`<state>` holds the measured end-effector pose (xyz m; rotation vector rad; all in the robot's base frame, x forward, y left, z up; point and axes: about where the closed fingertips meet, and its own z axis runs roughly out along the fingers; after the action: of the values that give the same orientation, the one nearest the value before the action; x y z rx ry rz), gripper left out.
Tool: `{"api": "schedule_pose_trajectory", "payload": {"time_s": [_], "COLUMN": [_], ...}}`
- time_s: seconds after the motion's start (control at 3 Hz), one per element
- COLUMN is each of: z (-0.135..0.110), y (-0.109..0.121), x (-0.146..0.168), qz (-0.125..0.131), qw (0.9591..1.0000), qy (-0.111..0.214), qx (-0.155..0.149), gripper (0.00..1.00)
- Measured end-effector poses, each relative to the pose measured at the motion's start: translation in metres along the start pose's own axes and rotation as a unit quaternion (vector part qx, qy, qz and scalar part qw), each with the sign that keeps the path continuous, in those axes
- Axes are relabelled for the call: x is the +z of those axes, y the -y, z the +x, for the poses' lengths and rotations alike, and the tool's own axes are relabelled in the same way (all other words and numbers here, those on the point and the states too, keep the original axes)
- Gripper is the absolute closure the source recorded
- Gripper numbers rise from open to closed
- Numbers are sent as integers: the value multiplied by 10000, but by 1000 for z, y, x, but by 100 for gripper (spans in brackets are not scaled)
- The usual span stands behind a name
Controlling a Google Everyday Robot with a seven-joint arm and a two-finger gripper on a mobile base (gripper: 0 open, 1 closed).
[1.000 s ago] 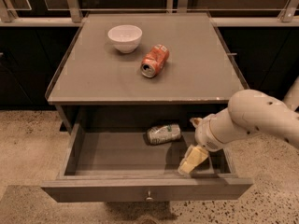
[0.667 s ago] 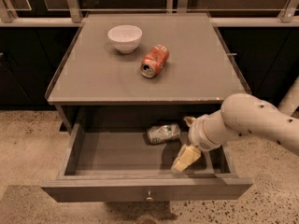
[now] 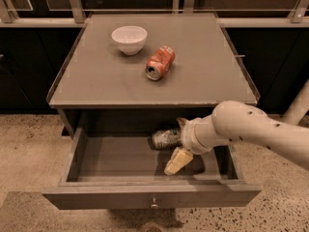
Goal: Pick 7up can from top drawer and place on counter
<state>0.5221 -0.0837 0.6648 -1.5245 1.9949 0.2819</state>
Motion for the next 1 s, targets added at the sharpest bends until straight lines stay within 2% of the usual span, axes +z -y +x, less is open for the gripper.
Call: {"api": "schedule_pose_trajectory", "payload": {"time_s": [0.67, 1.0], "z": [4, -4], "y": [-3, -1], "x": [11, 32], "qz": [-21, 0], "qw": [10000, 9994], "qy": [-66, -40], "qx": [-60, -336], "gripper": [0, 0]}}
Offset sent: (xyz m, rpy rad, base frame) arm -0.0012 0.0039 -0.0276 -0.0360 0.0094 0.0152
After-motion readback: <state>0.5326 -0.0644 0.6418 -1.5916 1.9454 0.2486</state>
